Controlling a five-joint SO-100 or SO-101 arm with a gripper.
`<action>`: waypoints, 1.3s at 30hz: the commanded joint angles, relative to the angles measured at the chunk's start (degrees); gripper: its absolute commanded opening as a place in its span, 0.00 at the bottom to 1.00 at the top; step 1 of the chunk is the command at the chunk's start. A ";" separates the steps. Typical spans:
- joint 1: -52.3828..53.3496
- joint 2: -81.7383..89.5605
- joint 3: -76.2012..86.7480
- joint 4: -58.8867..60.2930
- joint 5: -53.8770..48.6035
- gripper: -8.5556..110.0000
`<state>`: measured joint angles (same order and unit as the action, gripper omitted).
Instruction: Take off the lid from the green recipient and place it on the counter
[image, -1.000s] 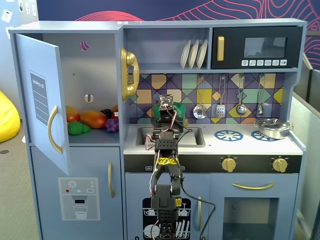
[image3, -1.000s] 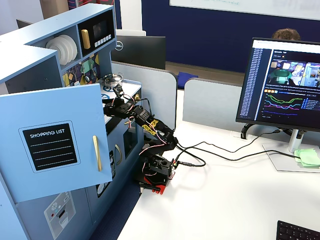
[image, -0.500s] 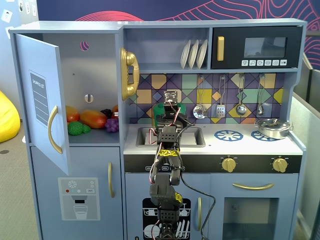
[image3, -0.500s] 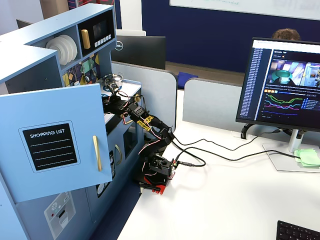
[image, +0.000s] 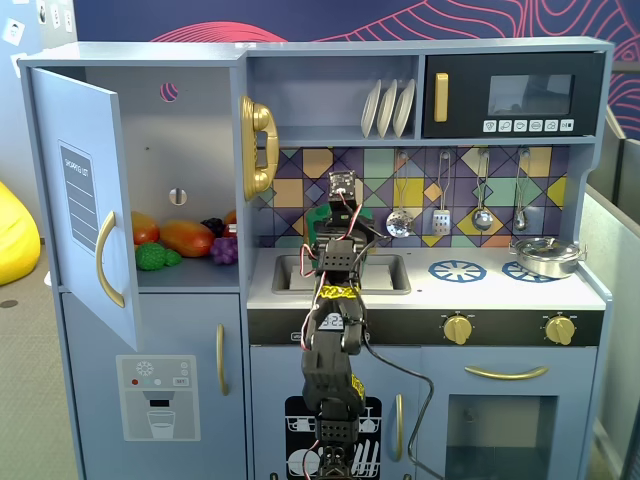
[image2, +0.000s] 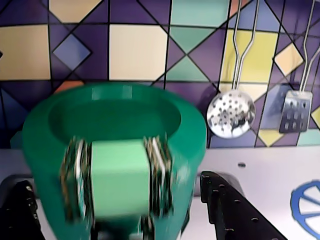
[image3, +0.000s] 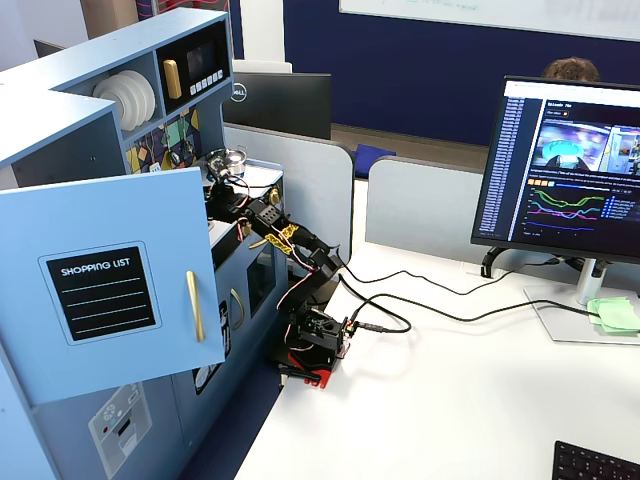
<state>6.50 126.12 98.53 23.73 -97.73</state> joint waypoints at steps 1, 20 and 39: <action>-0.62 -1.76 -6.94 -0.44 -0.79 0.36; -4.04 -4.92 -10.46 3.60 -1.23 0.10; 14.06 -1.58 -18.63 6.06 -0.79 0.07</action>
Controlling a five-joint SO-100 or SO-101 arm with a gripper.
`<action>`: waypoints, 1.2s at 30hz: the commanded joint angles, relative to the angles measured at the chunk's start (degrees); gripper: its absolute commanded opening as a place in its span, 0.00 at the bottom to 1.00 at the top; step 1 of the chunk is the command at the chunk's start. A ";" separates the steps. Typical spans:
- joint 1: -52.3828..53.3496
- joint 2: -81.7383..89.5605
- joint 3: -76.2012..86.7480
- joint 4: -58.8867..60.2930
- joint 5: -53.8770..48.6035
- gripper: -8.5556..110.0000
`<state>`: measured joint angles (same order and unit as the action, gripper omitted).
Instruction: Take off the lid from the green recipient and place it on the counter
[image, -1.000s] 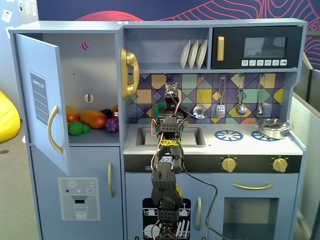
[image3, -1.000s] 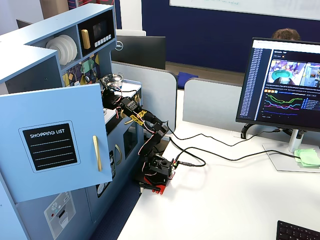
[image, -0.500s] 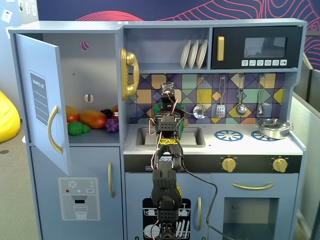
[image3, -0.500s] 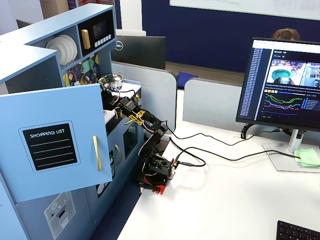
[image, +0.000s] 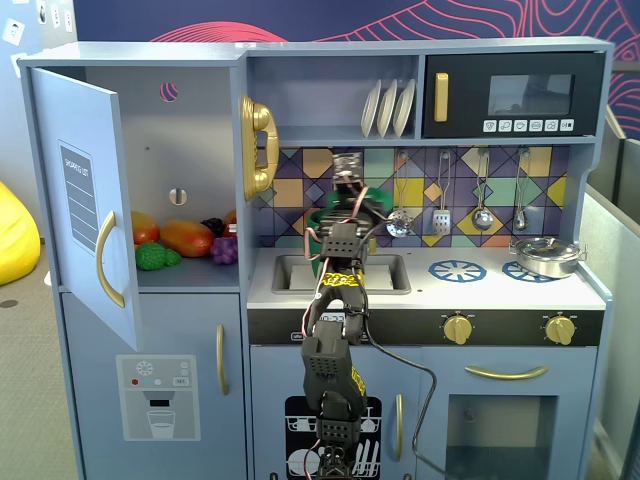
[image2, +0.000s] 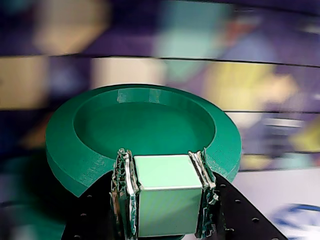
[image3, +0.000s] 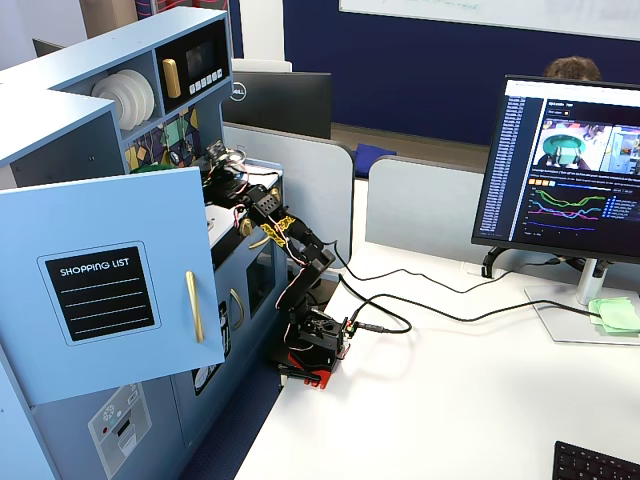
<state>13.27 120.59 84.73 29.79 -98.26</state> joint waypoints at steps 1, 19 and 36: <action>9.32 3.96 -4.75 0.00 -0.26 0.07; 18.37 0.79 25.66 -28.92 -2.46 0.07; 20.48 -5.63 37.27 -40.69 -2.55 0.07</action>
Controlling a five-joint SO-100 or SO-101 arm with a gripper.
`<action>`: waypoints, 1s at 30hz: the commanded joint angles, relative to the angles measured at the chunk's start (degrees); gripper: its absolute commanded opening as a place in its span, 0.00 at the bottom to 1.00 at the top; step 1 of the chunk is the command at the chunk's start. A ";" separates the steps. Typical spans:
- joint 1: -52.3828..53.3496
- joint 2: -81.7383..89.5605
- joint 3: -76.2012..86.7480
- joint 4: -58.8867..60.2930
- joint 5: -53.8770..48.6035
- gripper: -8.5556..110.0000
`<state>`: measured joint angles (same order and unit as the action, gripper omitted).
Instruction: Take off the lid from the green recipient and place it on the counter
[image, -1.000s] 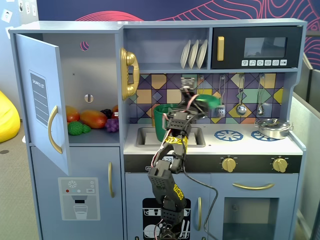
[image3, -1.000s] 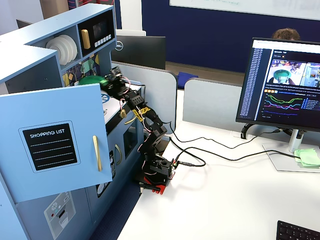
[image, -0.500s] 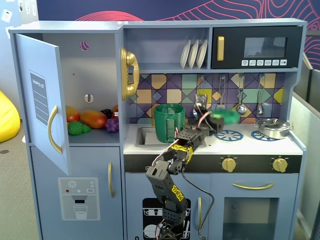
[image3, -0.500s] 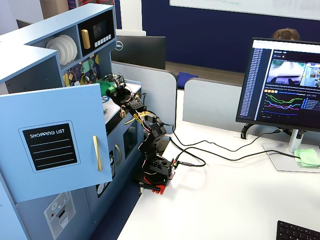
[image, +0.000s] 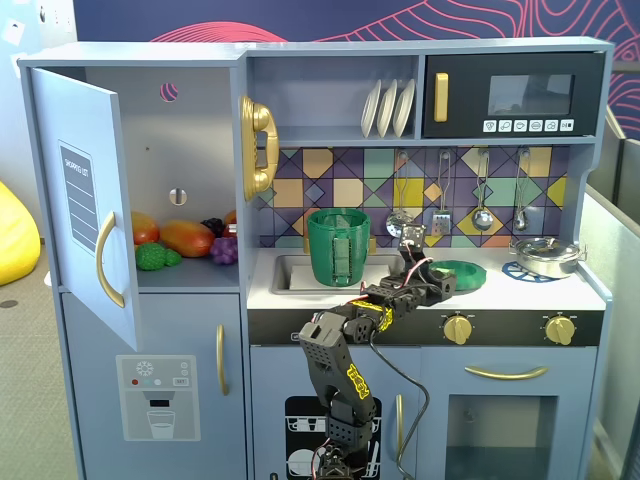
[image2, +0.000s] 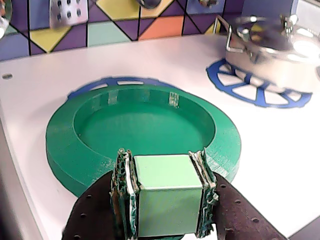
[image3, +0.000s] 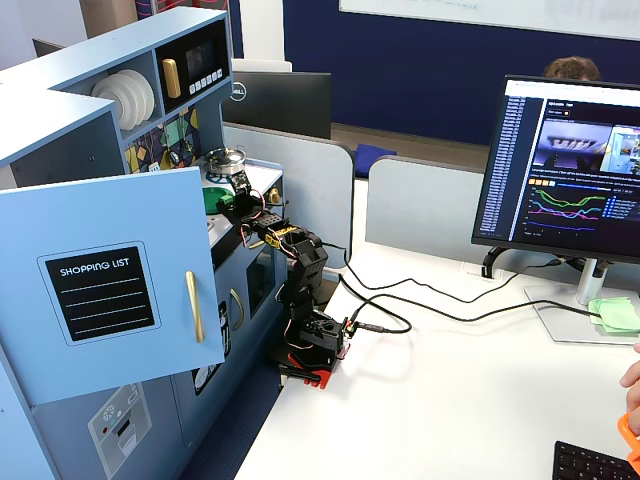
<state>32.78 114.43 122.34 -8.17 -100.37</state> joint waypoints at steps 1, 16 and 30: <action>0.97 0.53 -0.18 -2.81 -0.44 0.07; -1.05 13.71 -10.99 10.99 1.85 0.29; -14.77 50.62 0.79 80.07 -0.70 0.21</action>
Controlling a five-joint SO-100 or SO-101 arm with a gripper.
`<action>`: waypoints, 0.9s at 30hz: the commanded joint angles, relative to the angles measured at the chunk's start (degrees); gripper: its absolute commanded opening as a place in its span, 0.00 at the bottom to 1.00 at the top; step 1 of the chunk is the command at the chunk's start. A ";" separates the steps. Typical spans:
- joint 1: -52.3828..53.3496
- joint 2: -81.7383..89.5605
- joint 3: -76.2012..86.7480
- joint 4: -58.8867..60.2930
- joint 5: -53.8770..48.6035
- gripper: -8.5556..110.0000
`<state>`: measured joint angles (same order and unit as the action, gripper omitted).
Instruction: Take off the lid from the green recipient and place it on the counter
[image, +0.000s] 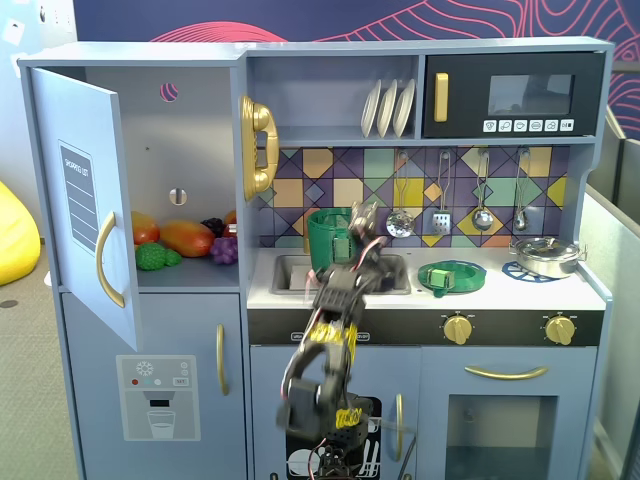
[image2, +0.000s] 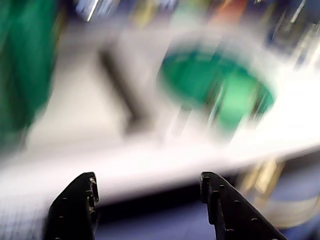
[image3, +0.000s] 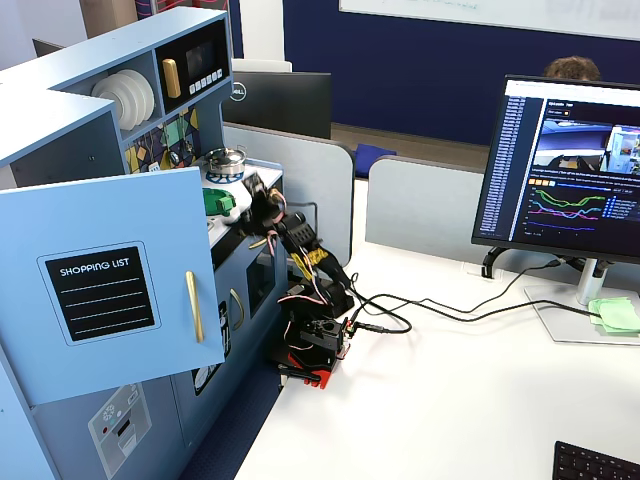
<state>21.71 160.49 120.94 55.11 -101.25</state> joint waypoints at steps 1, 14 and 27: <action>-4.66 5.27 3.43 21.18 0.26 0.21; -18.02 17.23 34.54 16.52 8.61 0.16; -23.47 16.00 50.63 12.22 12.83 0.09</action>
<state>-0.62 175.34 171.56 63.46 -88.33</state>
